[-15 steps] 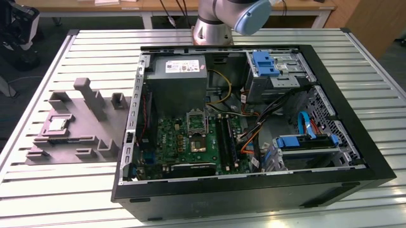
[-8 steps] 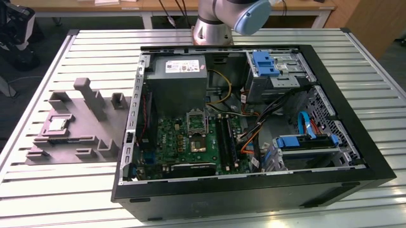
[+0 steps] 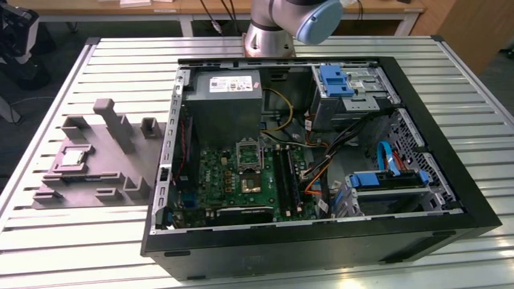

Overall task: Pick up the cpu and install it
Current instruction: 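Reach for the cpu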

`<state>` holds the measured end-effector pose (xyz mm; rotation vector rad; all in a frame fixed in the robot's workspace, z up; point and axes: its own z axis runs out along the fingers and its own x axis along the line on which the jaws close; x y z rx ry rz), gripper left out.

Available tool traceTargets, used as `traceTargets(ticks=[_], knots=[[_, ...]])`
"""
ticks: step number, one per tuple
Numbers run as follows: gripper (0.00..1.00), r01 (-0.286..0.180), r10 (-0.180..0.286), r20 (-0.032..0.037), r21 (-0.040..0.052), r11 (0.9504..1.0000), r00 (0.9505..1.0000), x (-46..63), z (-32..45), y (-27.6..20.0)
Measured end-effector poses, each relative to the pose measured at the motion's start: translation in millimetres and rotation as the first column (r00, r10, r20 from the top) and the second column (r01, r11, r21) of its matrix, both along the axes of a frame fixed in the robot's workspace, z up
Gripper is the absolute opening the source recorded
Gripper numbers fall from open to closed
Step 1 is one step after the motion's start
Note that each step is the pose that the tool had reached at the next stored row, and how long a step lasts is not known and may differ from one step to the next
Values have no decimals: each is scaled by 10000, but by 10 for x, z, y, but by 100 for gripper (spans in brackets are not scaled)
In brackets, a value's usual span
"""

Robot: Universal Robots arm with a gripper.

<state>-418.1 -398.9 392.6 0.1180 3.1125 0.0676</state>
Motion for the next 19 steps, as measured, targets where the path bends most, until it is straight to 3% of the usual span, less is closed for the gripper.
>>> traceTargets(ticks=[19], knots=[[11, 0, 0, 0, 0, 10000, 10000, 16, -2, 0]])
